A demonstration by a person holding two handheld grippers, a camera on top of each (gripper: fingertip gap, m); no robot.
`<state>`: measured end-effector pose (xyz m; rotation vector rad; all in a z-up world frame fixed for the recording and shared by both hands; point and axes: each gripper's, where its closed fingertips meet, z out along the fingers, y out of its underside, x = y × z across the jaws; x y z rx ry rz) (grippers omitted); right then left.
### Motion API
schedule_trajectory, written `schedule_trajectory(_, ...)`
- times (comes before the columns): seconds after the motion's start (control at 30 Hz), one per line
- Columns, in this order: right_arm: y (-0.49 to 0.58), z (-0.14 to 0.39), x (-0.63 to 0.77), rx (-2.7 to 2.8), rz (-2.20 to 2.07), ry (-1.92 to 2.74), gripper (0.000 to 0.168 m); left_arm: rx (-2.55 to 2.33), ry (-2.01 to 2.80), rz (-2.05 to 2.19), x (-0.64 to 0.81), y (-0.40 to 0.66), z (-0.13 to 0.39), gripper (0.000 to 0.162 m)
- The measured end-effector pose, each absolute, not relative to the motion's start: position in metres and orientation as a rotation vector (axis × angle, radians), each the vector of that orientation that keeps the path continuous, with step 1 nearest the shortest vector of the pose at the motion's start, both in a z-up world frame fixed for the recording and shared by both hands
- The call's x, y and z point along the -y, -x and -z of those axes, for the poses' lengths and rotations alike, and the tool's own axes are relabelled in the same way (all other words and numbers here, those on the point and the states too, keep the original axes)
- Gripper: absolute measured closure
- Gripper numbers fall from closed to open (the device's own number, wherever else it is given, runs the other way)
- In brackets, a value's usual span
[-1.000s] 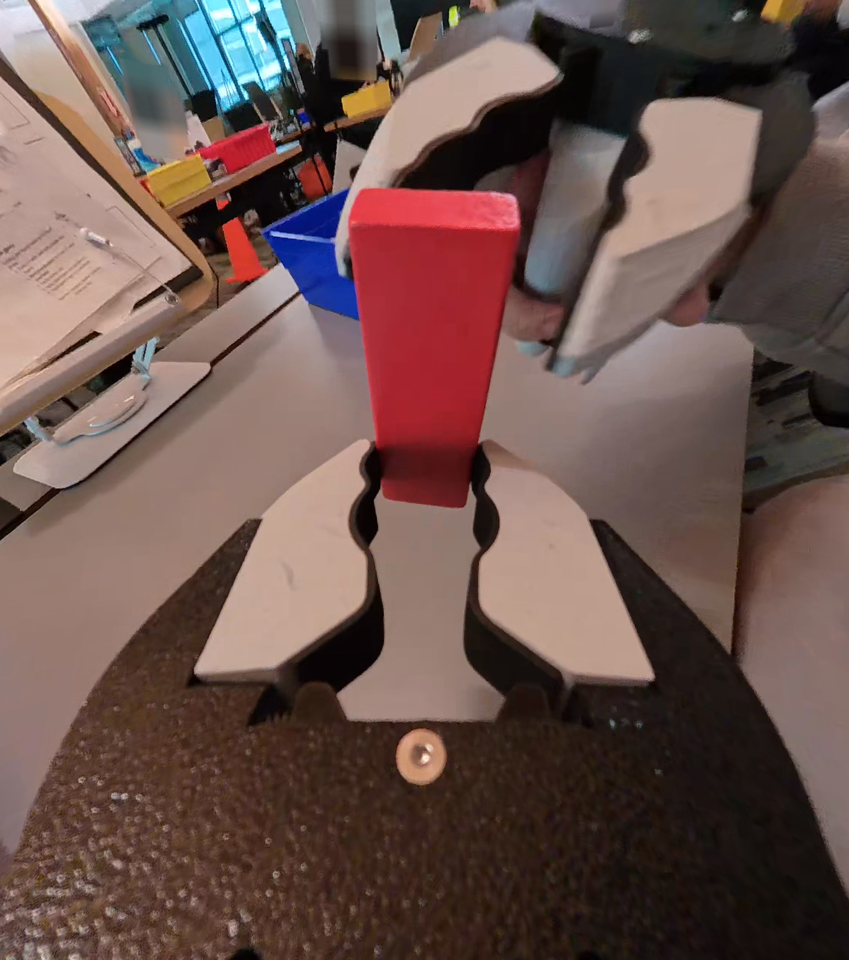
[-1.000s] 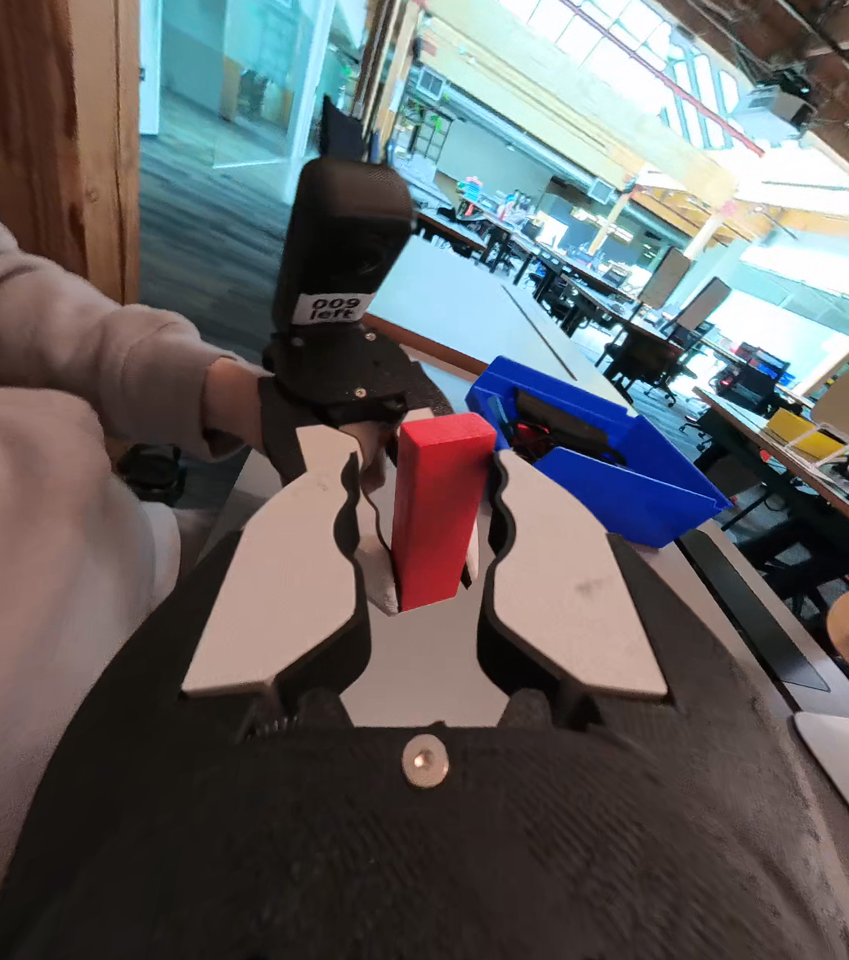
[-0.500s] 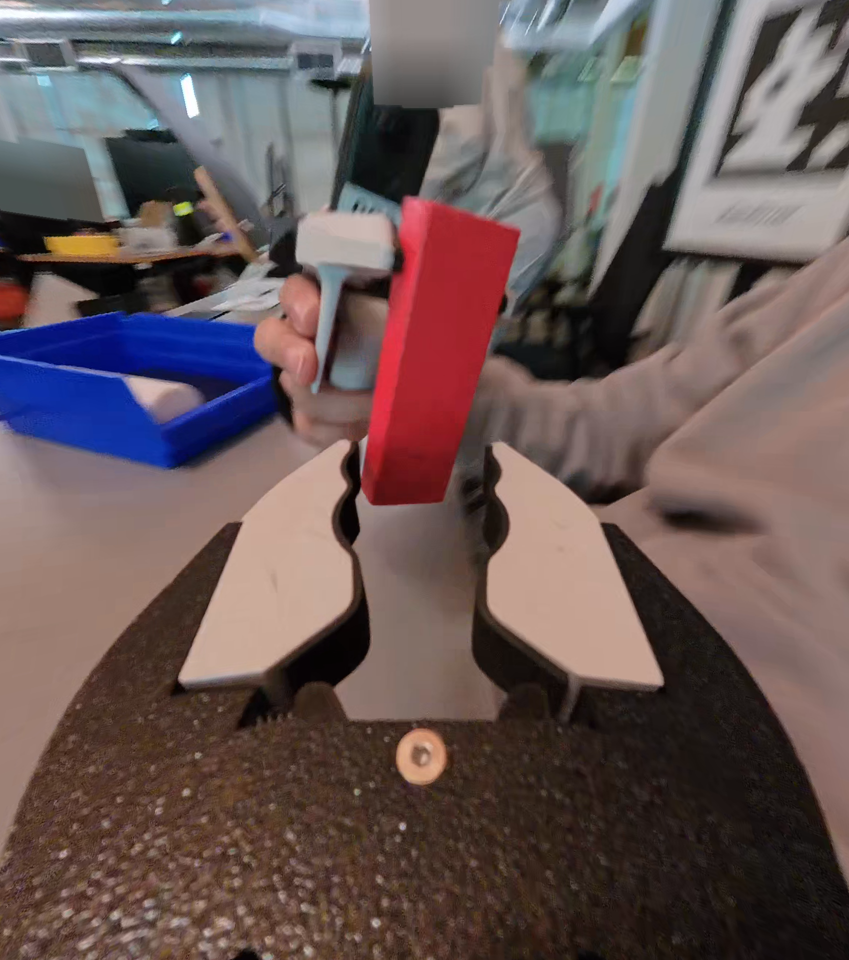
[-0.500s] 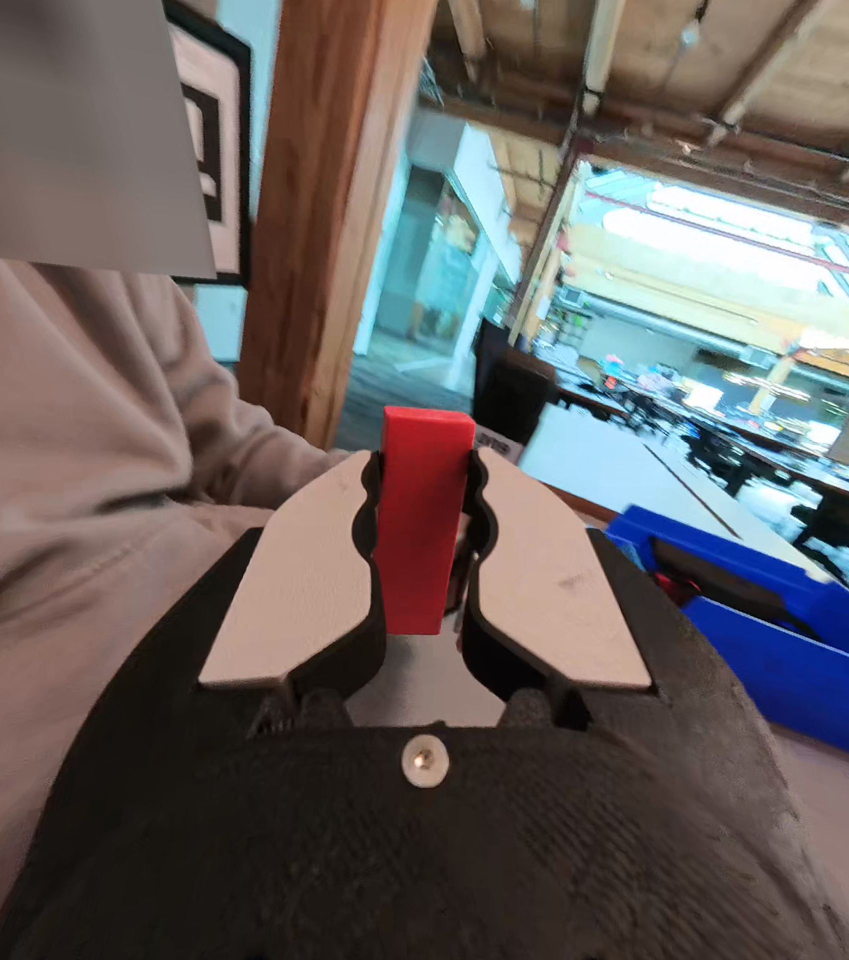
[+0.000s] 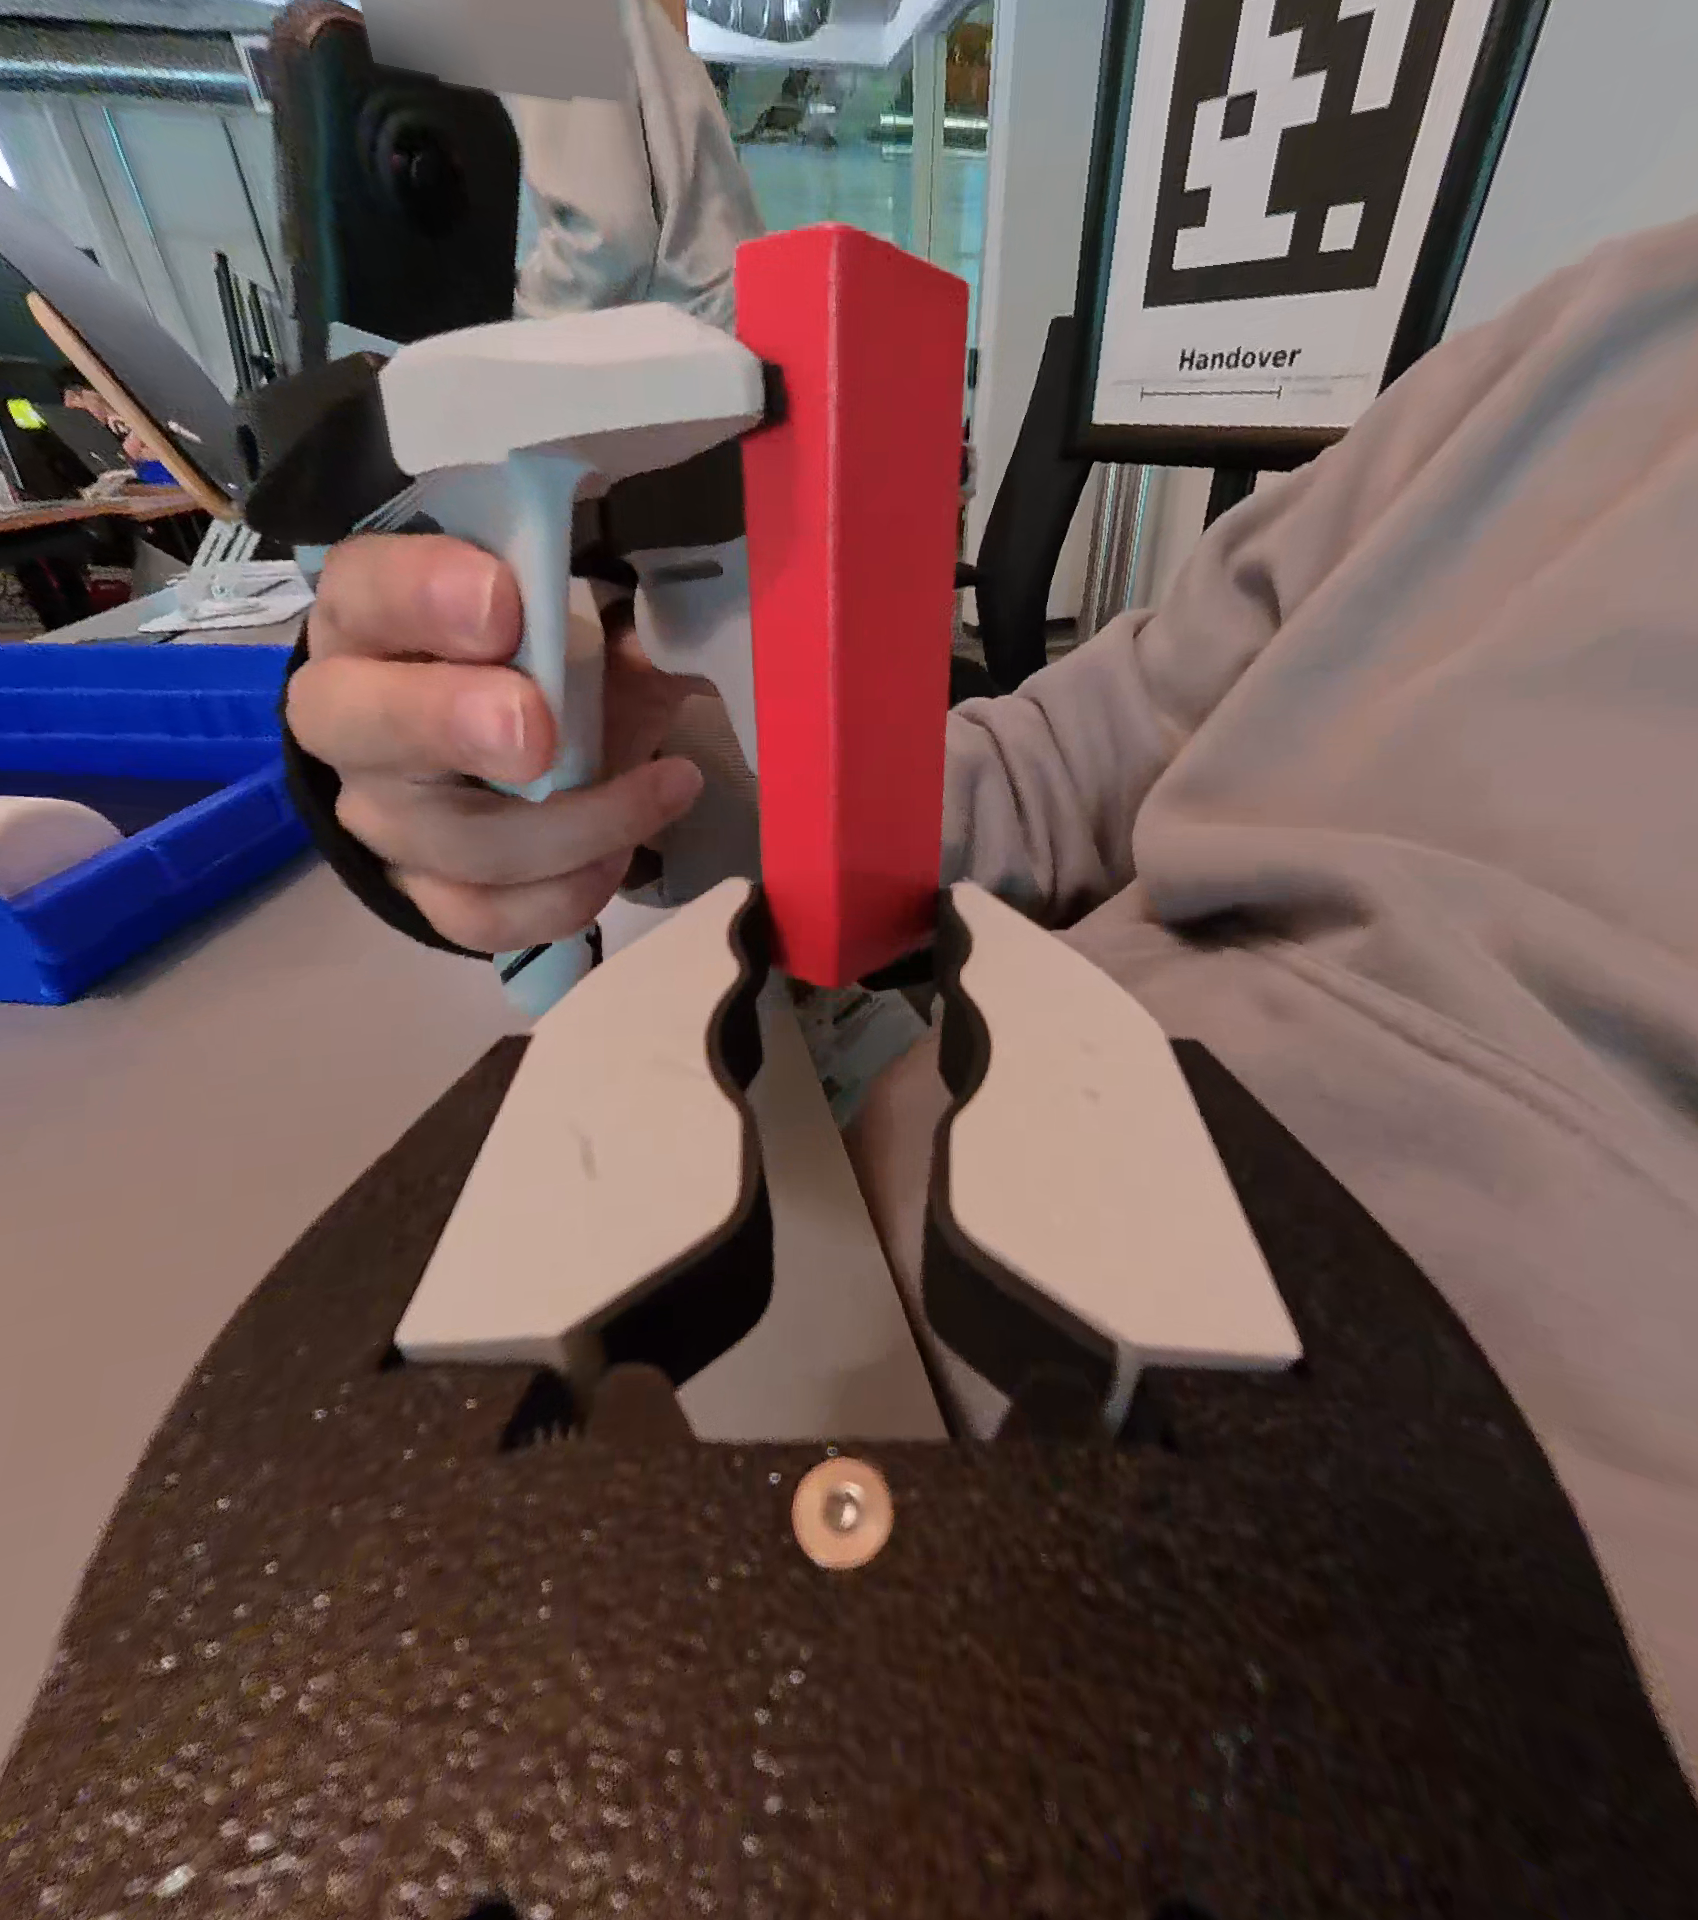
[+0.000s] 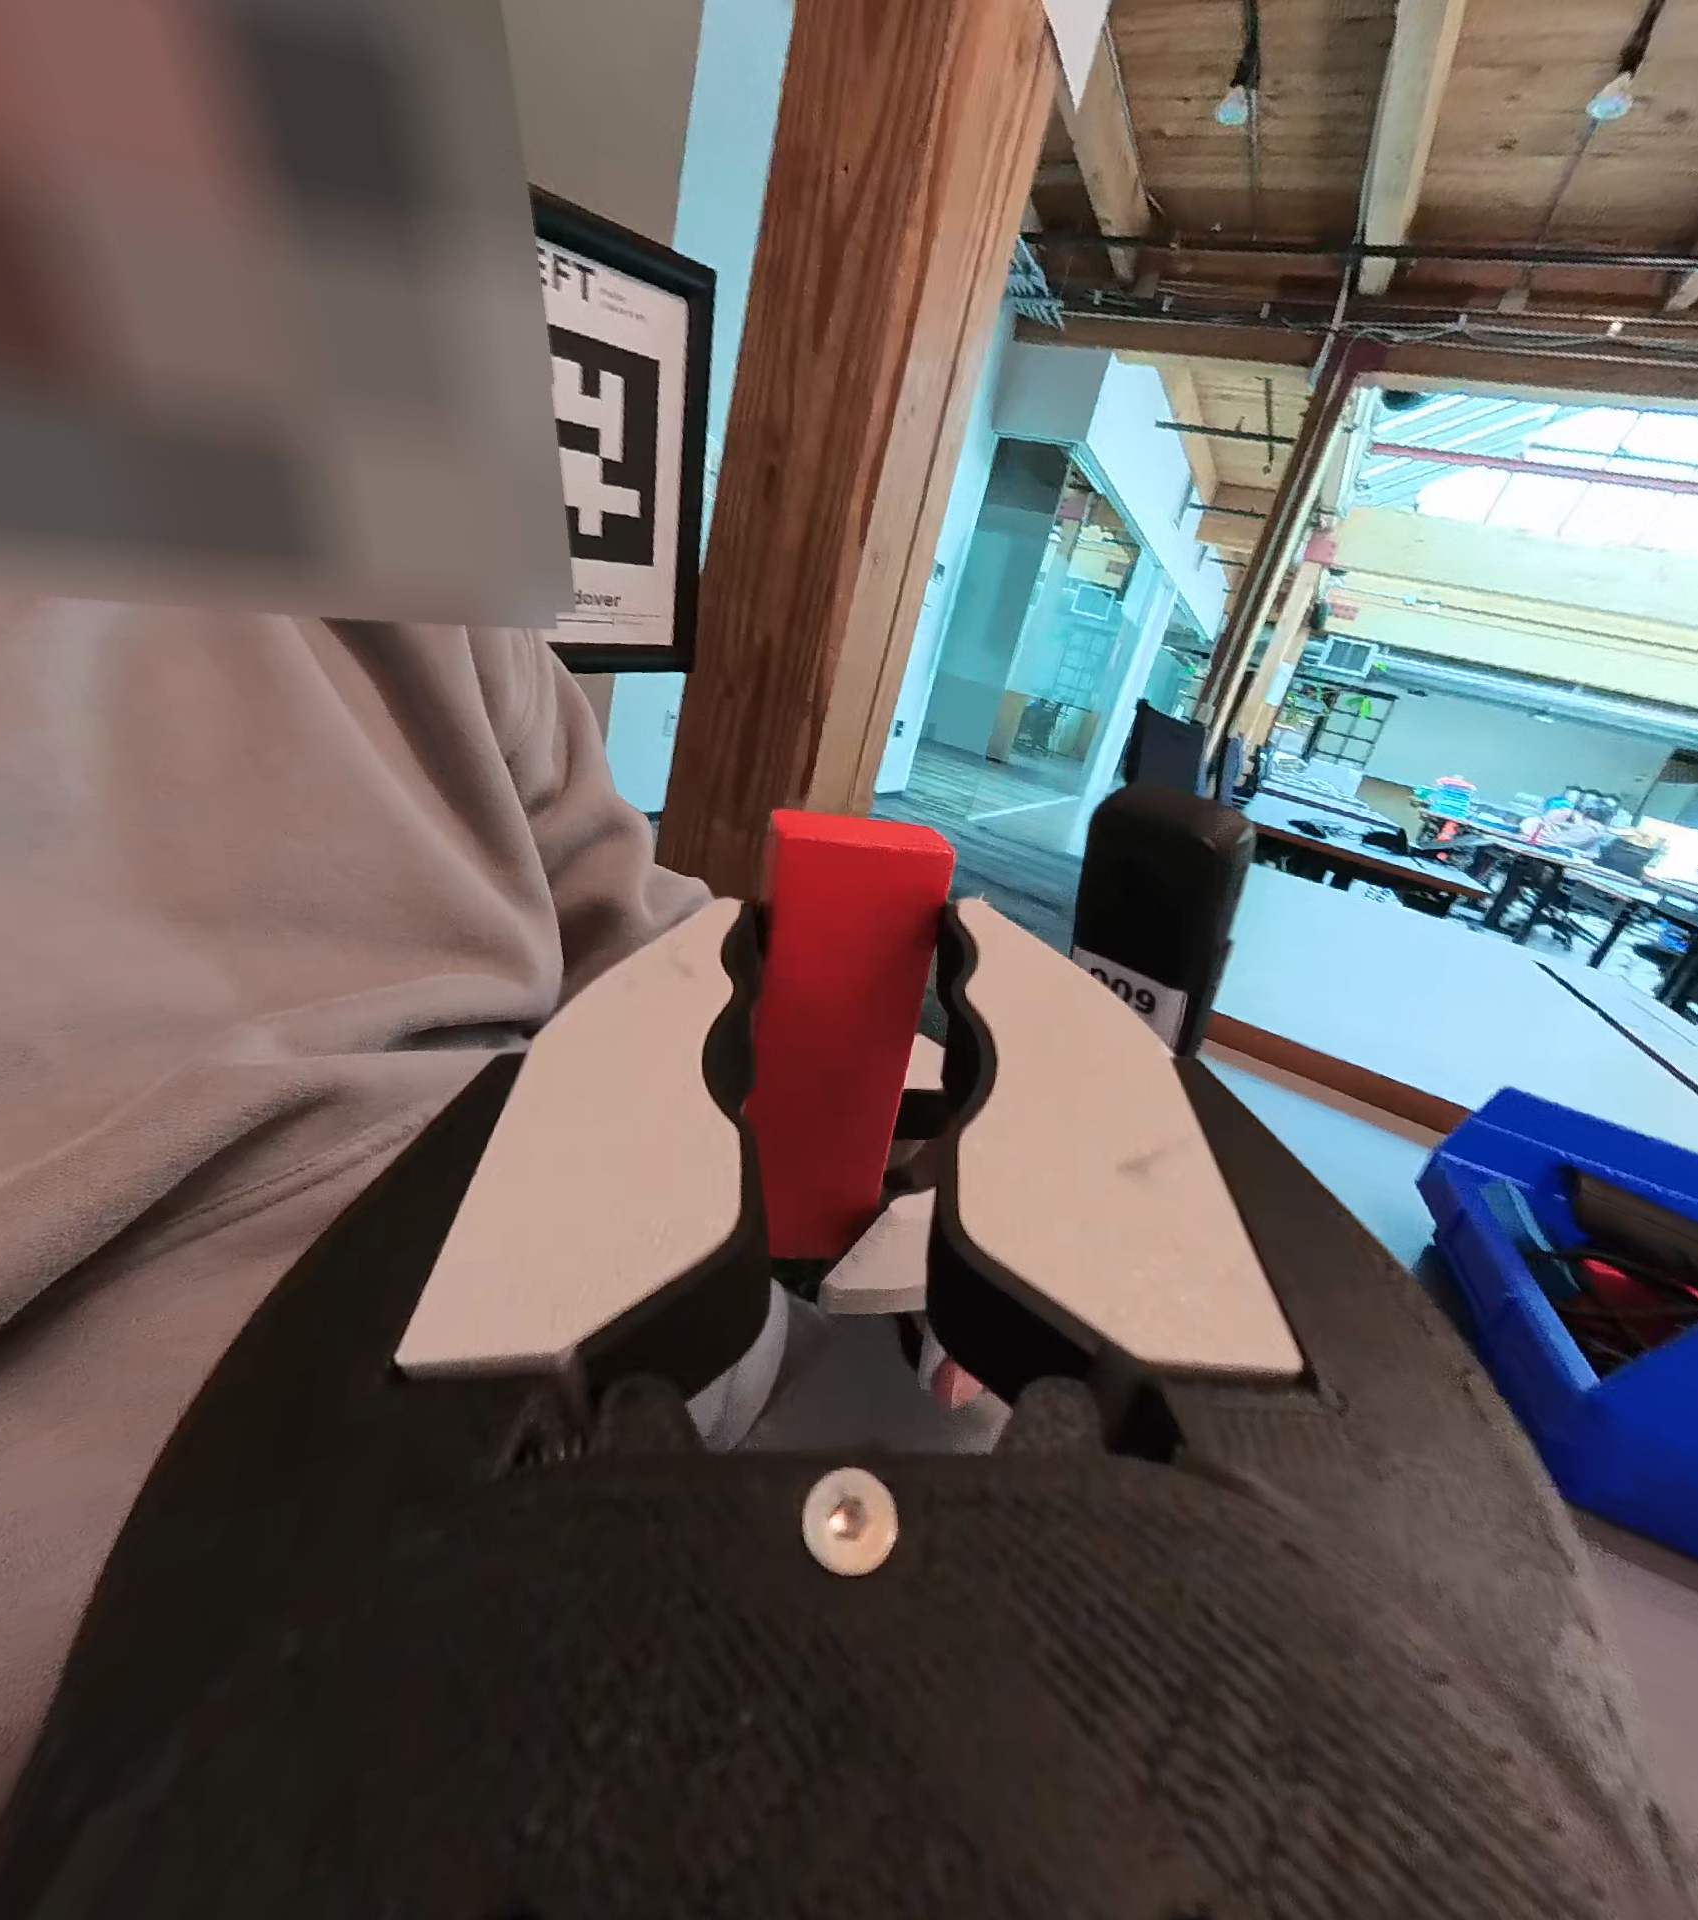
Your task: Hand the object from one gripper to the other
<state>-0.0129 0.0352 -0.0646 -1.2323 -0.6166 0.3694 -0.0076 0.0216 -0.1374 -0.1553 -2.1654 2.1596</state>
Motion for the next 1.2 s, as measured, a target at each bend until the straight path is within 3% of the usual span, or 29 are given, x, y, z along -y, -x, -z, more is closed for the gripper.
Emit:
schedule_trajectory(0.37, -0.062, 0.074, -0.056, 0.254, 0.004, 1.434, 0.121, 2.594, -0.462, -2.127, -0.05, -0.071, 0.159, 0.133)
schedule_trajectory(0.47, -0.071, 0.087, -0.064, 0.244, 0.133, 1.545, 0.146, 2.706, -0.512, -2.074, -0.051, -0.078, 0.167, 0.133)
schedule_trajectory(0.6, -0.059, 0.082, -0.065, 0.268, 0.073, 1.571, 0.151, 2.702, -0.362, -2.155, -0.051, -0.072, 0.163, 0.137)
schedule_trajectory(0.73, -0.038, 0.079, -0.06, 0.358, -0.064, 1.527, 0.151, 2.484, -0.166, -2.227, -0.044, -0.045, 0.144, 0.13)
schedule_trajectory(0.83, -0.031, 0.084, -0.061, 0.38, -0.123, 1.542, 0.151, 2.55, -0.133, -2.198, -0.044, -0.043, 0.145, 0.146)
schedule_trajectory(0.9, -0.039, 0.089, -0.065, 0.368, -0.032, 1.567, 0.151, 2.618, -0.232, -2.114, -0.046, -0.05, 0.151, 0.146)
schedule_trajectory(0.97, -0.059, 0.09, -0.068, 0.333, 0.174, 1.59, 0.142, 2.587, -0.388, -2.127, -0.05, -0.062, 0.149, 0.146)
schedule_trajectory(1.13, -0.09, 0.111, -0.07, 0.511, 0.796, 1.718, 0.07, 2.144, -0.82, -2.048, -0.065, -0.077, 0.143, 0.146)
schedule_trajectory(1.2, -0.091, 0.117, -0.073, 0.62, 0.964, 1.744, 0.062, 2.034, -0.881, -1.999, -0.069, -0.078, 0.142, 0.146)
